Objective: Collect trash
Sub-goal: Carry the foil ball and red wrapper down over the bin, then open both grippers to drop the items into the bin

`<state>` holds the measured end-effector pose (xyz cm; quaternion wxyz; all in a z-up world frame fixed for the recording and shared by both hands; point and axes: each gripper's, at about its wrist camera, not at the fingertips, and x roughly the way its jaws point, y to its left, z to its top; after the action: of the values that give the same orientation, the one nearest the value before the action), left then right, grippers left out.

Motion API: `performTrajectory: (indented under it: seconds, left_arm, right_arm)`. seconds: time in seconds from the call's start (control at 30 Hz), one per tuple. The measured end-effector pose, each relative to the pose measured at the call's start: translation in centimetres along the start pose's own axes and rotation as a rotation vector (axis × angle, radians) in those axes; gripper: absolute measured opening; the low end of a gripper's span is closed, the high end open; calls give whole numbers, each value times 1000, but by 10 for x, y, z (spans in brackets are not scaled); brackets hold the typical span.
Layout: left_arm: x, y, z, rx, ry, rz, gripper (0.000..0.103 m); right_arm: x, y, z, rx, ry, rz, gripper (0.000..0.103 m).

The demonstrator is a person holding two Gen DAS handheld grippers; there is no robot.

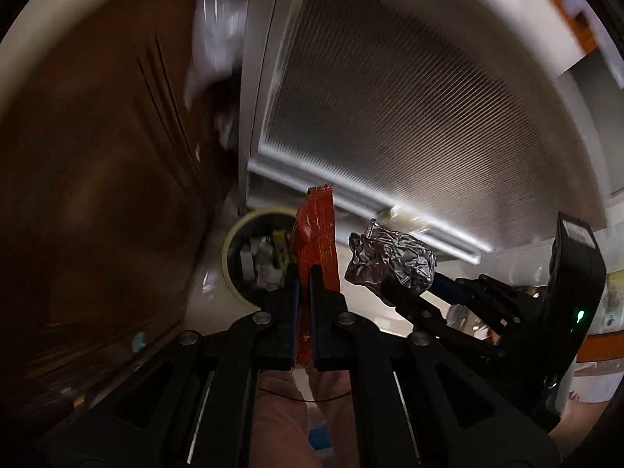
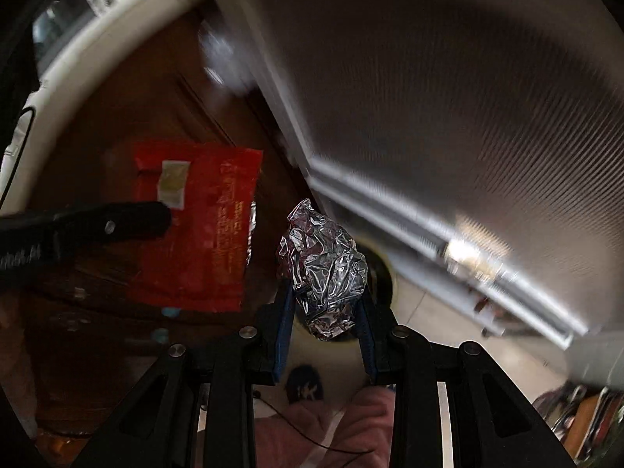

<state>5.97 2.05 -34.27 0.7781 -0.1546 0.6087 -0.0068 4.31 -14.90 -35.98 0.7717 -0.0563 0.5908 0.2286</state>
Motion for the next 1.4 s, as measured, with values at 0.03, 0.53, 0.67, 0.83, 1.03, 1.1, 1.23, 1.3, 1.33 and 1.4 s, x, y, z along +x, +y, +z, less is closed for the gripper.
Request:
performTrajectory:
  seconds: [0.03,0.53,0.67,0.83,1.03,1.1,1.23,1.3,1.33,1.4]
  left_arm:
    - [13,4,-3,-3,15,6,2]
    - [153,28,-5,-5,104,79,13]
    - [153,27,-5,5,89,107,51]
    - [139,26,-4,10,71,146,71]
    - [93,18,2,25,20,169,72]
    - [72,14,5,23,2,168,72]
    - [22,5,9,23,-37,158,73]
    - [-6,-2,11,30,-62,148,73]
    - [-19,-5,12,34,-76,144,73]
    - [-50,-12,14,43,-106,131,73]
  right_arm:
    - [20,-3,-5,8,24,6,29]
    - [160,-32,2,95,107,47,44]
    - [156,-41,9,97,86,37,49]
    - [138,-50,9,115,67,28,49]
    - [107,-57,9,119,35,11,49]
    - [88,-58,10,127,23,8,49]
    - [47,-55,13,127,0,7,49]
    - [24,-50,17,123,-14,11,49]
    - [10,-47,19,119,-24,12,49]
    - [-20,-40,25,107,-43,11,49]
